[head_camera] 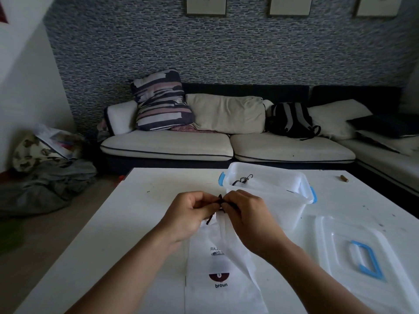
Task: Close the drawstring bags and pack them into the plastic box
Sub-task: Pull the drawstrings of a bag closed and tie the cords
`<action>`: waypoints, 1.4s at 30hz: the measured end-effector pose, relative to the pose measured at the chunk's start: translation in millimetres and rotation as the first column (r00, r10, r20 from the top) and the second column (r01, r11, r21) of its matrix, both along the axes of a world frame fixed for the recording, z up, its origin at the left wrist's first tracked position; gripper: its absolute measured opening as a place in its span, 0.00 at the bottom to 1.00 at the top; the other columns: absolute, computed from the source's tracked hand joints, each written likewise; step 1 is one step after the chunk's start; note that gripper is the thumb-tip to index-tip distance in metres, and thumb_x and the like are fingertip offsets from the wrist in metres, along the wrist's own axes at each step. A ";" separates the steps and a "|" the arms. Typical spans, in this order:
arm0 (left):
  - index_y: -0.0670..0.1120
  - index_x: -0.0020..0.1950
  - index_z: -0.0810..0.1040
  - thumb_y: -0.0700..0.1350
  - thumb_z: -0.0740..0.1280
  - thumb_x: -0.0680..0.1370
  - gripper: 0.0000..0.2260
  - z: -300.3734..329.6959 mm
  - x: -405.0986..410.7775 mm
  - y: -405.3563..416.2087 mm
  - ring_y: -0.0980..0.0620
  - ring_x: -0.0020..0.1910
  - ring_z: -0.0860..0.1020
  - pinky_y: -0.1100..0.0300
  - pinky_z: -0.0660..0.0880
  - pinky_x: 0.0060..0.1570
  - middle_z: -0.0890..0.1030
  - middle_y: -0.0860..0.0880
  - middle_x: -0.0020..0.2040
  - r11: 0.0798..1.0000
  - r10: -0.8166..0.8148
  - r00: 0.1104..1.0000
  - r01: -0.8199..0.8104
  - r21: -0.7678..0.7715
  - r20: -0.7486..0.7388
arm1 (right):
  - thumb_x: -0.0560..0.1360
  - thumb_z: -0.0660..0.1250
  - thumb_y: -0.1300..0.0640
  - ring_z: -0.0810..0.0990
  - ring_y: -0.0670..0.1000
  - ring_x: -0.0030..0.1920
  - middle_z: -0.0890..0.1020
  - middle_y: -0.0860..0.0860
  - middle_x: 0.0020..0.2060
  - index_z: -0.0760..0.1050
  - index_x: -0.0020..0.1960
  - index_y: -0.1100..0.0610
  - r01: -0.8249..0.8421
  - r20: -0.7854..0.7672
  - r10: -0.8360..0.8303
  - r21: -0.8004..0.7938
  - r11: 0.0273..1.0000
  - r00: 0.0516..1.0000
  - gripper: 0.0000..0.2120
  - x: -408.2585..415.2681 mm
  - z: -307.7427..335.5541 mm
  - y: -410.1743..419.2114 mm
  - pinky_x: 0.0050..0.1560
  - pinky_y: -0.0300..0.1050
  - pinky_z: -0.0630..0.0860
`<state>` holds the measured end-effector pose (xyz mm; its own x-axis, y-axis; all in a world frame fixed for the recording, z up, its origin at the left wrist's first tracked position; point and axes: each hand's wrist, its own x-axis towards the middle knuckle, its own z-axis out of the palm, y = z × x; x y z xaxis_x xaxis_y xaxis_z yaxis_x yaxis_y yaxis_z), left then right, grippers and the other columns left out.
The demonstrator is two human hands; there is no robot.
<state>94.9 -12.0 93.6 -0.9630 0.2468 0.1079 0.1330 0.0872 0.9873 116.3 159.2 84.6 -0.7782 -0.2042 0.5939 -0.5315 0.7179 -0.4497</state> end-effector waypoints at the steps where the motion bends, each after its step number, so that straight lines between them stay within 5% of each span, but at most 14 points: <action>1: 0.41 0.51 0.84 0.35 0.70 0.77 0.06 0.3 1.2 1.1 0.52 0.45 0.84 0.59 0.80 0.51 0.87 0.44 0.46 0.999 0.008 1.000 -0.008 0.037 0.015 | 0.80 0.64 0.59 0.73 0.47 0.37 0.75 0.46 0.35 0.75 0.42 0.56 0.000 -0.002 0.000 -0.002 1.000 1.000 0.08 -0.1 0.3 -0.3 0.37 0.39 0.70; 6: 0.41 0.52 0.85 0.35 0.71 0.76 0.06 -1.4 4.6 8.2 0.52 0.43 0.84 0.63 0.79 0.46 0.87 0.44 0.45 0.983 0.021 0.997 -0.034 0.180 0.075 | 0.79 0.64 0.60 0.73 0.47 0.36 0.75 0.47 0.34 0.75 0.40 0.56 0.021 0.001 -0.021 -0.020 1.000 1.000 0.09 -2.0 0.4 1.0 0.37 0.37 0.69; 19: 0.48 0.47 0.86 0.37 0.72 0.76 0.06 -1.6 11.5 13.6 0.56 0.44 0.85 0.68 0.78 0.47 0.87 0.54 0.42 0.988 0.088 0.967 -0.115 -0.099 -0.238 | 0.80 0.64 0.59 0.73 0.47 0.37 0.75 0.47 0.36 0.74 0.40 0.55 0.037 -0.004 -0.037 -0.018 0.999 0.999 0.09 1.1 -0.4 5.7 0.38 0.39 0.69; 26: 0.42 0.46 0.86 0.42 0.67 0.81 0.09 4.3 14.7 17.0 0.52 0.38 0.79 0.61 0.77 0.44 0.83 0.47 0.38 0.994 0.033 0.984 -0.049 0.093 0.175 | 0.80 0.59 0.53 0.75 0.50 0.36 0.75 0.49 0.39 0.76 0.44 0.57 0.056 -0.059 -0.053 0.043 0.998 0.997 0.11 0.4 1.6 2.2 0.38 0.46 0.73; 31: 0.38 0.48 0.81 0.39 0.66 0.80 0.06 15.8 10.8 0.6 0.54 0.34 0.75 0.63 0.74 0.38 0.77 0.45 0.37 0.977 -0.132 0.907 0.052 0.205 0.401 | 0.78 0.67 0.63 0.77 0.45 0.39 0.80 0.49 0.39 0.82 0.46 0.57 -0.025 -0.042 0.024 -0.011 1.000 0.999 0.05 -3.8 4.9 9.2 0.42 0.35 0.73; 36: 0.42 0.49 0.81 0.42 0.64 0.81 0.07 15.6 9.8 -3.4 0.53 0.37 0.73 0.59 0.70 0.41 0.75 0.45 0.41 0.965 -0.230 0.882 0.153 0.212 0.412 | 0.76 0.66 0.61 0.77 0.44 0.40 0.81 0.48 0.39 0.82 0.46 0.56 -0.062 -0.032 0.063 0.017 0.998 0.998 0.06 -5.1 6.6 10.5 0.43 0.34 0.72; 42: 0.35 0.47 0.82 0.44 0.71 0.78 0.11 9.4 8.9 -1.4 0.53 0.39 0.78 0.64 0.77 0.43 0.80 0.45 0.39 0.992 -0.107 0.983 0.116 -0.056 0.147 | 0.75 0.64 0.60 0.76 0.45 0.40 0.81 0.49 0.39 0.82 0.47 0.57 -0.047 -0.014 0.047 0.030 0.998 0.999 0.08 -1.3 4.2 7.0 0.42 0.29 0.69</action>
